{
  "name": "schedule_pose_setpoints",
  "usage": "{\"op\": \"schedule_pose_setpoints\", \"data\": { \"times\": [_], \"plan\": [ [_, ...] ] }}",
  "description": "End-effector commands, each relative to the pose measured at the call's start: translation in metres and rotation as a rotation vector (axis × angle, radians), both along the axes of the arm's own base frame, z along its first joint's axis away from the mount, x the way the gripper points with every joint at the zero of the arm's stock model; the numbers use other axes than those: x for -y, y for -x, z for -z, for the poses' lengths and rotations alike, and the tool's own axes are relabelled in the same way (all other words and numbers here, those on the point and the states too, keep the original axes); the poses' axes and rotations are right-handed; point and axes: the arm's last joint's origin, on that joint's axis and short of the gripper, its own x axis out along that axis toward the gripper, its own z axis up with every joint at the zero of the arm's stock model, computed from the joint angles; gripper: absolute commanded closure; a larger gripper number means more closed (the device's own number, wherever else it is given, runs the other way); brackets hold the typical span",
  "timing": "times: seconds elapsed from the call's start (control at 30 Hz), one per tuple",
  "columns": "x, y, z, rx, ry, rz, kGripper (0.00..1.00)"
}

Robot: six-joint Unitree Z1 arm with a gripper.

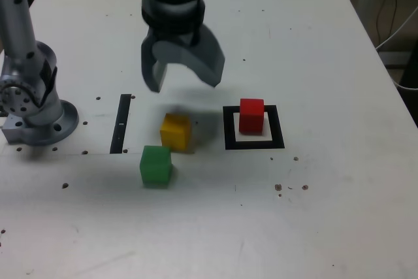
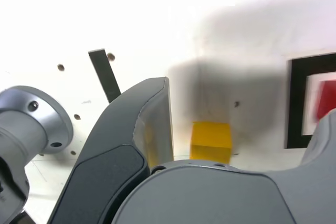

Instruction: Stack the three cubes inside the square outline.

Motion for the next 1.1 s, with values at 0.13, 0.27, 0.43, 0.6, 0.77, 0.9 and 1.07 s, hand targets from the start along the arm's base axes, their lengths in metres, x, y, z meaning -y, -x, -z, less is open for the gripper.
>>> {"op": "schedule_pose_setpoints", "data": {
  "times": [0.13,0.27,0.43,0.6,0.77,0.9,1.07],
  "plan": [
    [0.011,0.002,0.008,0.028,0.063,0.027,0.01],
    [0.016,0.003,0.01,0.023,0.083,0.037,0.01],
    [0.019,0.004,0.016,-0.002,0.085,0.039,0.02],
    [0.02,-0.002,0.027,-0.042,0.084,0.038,0.06],
    [0.023,-0.007,0.034,-0.062,0.081,0.045,0.09],
    [0.024,-0.007,0.036,-0.068,0.079,0.047,0.11],
    [0.024,-0.006,0.037,-0.076,0.08,0.046,0.13]
  ]
}}
